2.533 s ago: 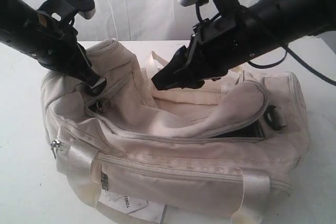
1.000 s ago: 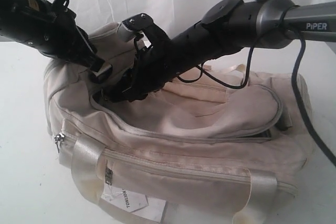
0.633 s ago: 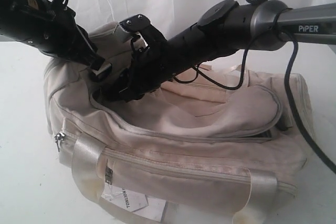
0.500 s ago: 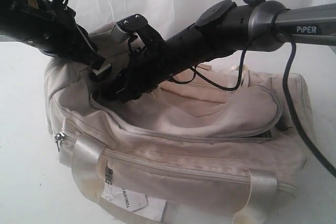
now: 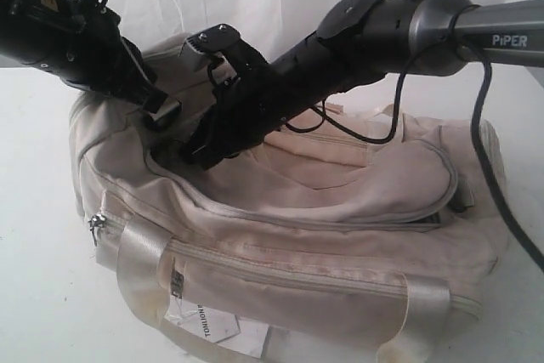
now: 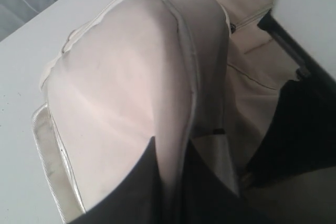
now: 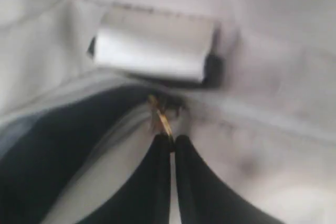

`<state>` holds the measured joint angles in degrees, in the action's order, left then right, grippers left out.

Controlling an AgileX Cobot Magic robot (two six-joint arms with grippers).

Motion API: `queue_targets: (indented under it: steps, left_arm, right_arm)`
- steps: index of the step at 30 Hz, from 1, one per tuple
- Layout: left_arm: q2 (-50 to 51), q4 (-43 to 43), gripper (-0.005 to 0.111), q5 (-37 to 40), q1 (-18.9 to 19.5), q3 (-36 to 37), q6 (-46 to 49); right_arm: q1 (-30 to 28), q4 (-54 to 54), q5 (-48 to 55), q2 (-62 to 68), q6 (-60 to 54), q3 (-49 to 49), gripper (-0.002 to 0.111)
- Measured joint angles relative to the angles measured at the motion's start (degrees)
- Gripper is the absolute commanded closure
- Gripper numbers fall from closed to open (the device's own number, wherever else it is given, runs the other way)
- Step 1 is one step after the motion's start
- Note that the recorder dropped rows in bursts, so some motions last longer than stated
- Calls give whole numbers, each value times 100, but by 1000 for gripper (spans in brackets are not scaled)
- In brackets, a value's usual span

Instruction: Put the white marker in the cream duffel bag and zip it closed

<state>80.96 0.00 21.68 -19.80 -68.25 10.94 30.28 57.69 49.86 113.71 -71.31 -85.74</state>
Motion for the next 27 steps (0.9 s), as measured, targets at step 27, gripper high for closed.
queue_targets:
  steps: [27]
  left_arm:
    - [193,-41,107,69,-3,0,57]
  right_arm:
    - [44,-647,1713,-1310,793,0,107]
